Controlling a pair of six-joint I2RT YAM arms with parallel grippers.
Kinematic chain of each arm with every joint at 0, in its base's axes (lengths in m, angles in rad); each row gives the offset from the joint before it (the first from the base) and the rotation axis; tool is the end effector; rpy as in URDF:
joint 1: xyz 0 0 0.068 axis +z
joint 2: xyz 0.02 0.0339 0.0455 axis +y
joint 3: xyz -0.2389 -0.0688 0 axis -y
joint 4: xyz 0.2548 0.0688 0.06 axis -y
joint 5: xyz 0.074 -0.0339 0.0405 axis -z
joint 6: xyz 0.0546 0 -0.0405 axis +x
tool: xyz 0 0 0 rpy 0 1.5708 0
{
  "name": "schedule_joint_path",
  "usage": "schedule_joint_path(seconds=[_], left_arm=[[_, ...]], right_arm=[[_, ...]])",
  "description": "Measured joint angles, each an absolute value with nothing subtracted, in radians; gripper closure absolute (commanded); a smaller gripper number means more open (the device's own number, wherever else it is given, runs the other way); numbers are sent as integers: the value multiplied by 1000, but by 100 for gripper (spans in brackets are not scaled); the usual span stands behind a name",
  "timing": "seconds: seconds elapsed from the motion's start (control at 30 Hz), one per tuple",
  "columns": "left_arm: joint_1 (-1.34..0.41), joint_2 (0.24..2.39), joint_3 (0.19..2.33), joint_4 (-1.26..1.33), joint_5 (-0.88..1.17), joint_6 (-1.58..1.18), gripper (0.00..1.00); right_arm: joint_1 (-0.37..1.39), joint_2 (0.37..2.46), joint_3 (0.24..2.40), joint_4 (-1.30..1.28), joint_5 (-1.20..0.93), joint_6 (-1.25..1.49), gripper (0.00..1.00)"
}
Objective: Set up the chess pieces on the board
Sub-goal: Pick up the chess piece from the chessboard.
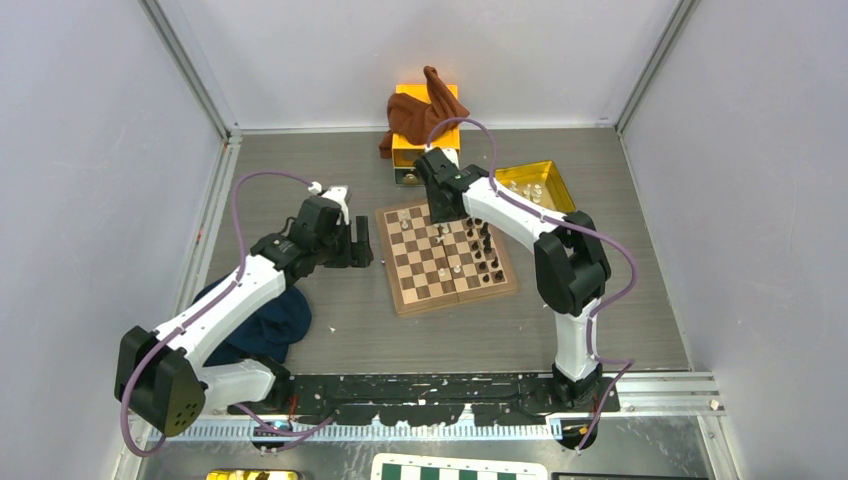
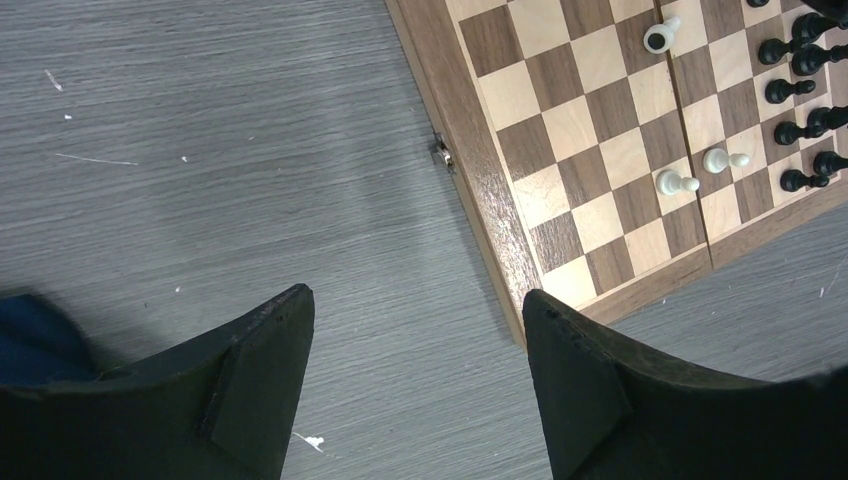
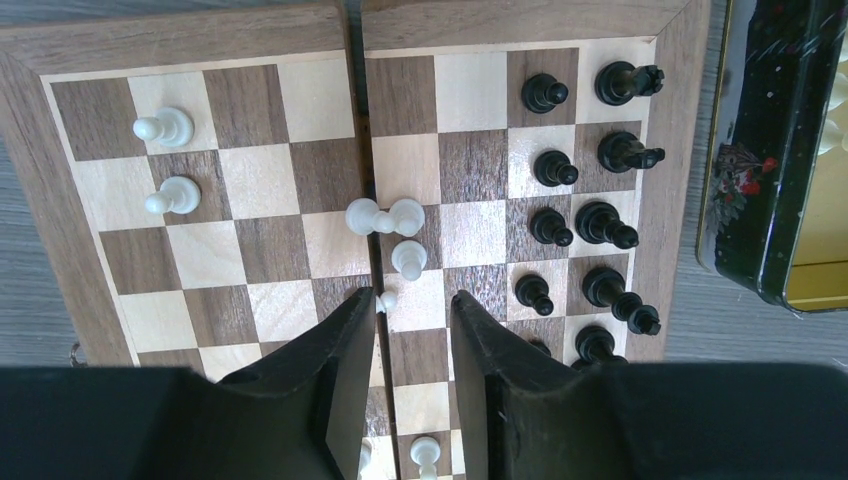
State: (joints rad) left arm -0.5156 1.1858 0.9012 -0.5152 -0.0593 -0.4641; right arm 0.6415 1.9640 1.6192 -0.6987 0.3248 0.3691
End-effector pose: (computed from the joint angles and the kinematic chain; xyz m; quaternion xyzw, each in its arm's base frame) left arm 0.2463 -0.1358 0.2288 0.0127 0.9262 -0.1526 0.3446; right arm 0.3589 0.2463 0.1958 -0.0876 0.9496 -0.0121 0.3006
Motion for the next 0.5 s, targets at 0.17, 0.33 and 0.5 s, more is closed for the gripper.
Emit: schedule_joint_path(seconds=[0.17,0.33,0.5], left_arm=[[-516,1192,902,-515,-60,-464,23],[-516,1202,913,-514,-59,-464,23],[-516,1209,916,-514,-59,-464,23]], right_arm=[[630,1966,1619,-687,305,371,62],[621,1980,1617,-679,287,373,62],[617,1995,1612,-675,276,374,62]])
